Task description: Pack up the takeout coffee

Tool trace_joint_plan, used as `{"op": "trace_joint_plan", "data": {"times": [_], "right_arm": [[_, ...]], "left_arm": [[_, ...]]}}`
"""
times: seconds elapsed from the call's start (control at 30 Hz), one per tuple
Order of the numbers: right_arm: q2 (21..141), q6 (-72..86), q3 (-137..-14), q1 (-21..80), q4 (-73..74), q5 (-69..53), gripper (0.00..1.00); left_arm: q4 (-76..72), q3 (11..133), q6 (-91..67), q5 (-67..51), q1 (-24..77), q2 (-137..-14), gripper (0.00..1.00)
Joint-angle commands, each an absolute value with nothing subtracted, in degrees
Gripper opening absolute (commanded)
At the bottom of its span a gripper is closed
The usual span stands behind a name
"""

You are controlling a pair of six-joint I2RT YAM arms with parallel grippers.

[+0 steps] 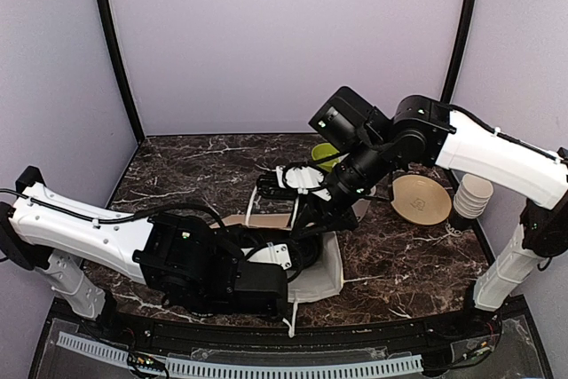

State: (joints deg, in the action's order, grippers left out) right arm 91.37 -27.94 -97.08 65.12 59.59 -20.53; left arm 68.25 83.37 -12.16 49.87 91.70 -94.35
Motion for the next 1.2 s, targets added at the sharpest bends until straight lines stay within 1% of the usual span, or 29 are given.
{"op": "trace_joint_plan", "data": {"times": [0.0, 0.17, 0.33, 0.53, 0.8, 0.93, 1.17], "right_arm": [[92.7, -27.4, -97.9, 65.2, 59.4, -21.8, 0.16], [93.6, -27.3, -98.7, 65.2, 59.6, -22.5, 0.1], [94.0, -27.1, -99.0, 65.1, 59.7, -23.1, 0.03], [94.7, -26.5, -99.6, 64.9, 59.6, -23.3, 0.0], [95.5, -24.0, -101.2, 62.5, 57.8, -22.5, 0.0], [95.5, -23.4, -101.5, 61.7, 57.3, -22.1, 0.0], [95.4, -23.8, -101.6, 61.6, 58.0, -25.5, 0.0]], "left_arm": [[61.9, 79.7, -9.5, 52.8, 90.6, -90.5, 0.35], [56.0, 75.9, -5.7, 51.3, 89.3, -87.8, 0.35], [54.8, 74.3, -5.0, 50.1, 88.3, -87.1, 0.35], [50.0, 71.3, -1.5, 50.1, 87.9, -85.2, 0.34], [42.9, 66.8, 5.2, 49.0, 88.2, -81.2, 0.33], [43.0, 65.8, 5.8, 48.7, 88.2, -80.8, 0.33], [42.6, 64.9, 7.4, 49.1, 87.7, -81.8, 0.33]]}}
